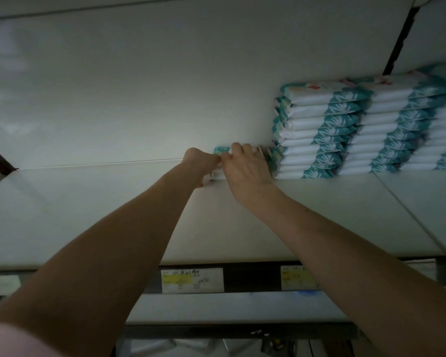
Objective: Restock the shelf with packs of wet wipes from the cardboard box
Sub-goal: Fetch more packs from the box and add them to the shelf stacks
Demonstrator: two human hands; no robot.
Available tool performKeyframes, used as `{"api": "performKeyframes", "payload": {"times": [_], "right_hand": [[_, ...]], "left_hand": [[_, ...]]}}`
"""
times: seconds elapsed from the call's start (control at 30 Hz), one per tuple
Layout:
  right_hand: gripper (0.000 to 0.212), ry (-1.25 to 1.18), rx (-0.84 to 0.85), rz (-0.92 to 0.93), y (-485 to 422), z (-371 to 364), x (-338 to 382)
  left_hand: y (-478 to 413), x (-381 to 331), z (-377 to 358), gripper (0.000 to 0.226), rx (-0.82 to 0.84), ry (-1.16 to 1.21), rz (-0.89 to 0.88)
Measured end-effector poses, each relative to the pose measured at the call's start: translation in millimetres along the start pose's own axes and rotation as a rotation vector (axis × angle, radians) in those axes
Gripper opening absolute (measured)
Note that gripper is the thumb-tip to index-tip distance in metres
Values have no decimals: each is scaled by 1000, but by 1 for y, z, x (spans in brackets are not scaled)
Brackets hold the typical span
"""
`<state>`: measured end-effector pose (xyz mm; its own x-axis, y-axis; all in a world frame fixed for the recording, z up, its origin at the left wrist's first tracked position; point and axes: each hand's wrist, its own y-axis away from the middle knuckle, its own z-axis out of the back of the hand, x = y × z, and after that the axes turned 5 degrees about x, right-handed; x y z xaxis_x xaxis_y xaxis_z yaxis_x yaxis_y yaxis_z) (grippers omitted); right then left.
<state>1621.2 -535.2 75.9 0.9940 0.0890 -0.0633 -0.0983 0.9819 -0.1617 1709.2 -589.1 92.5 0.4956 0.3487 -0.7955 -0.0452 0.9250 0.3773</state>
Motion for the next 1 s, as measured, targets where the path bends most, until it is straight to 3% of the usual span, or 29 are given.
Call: {"api": "performKeyframes", "payload": {"times": [0.1,0.4,0.57,0.8,1.0], "right_hand": [[38,-15,-15,82,17,7,10],[27,-48,67,77,61,17,0],[22,-70,74,-49,93,30,-5],[18,-77,123,-288,153,45,-10],[19,-135,217,-538,221,47,14]], "left_hand": [[7,4,4,7,-35,35,25],[61,22,5,29,36,121,26],[92,25,-8,33,138,108,9],[142,29,-35,29,426,90,-73],[191,59,-53,7,624,-48,-175]]}}
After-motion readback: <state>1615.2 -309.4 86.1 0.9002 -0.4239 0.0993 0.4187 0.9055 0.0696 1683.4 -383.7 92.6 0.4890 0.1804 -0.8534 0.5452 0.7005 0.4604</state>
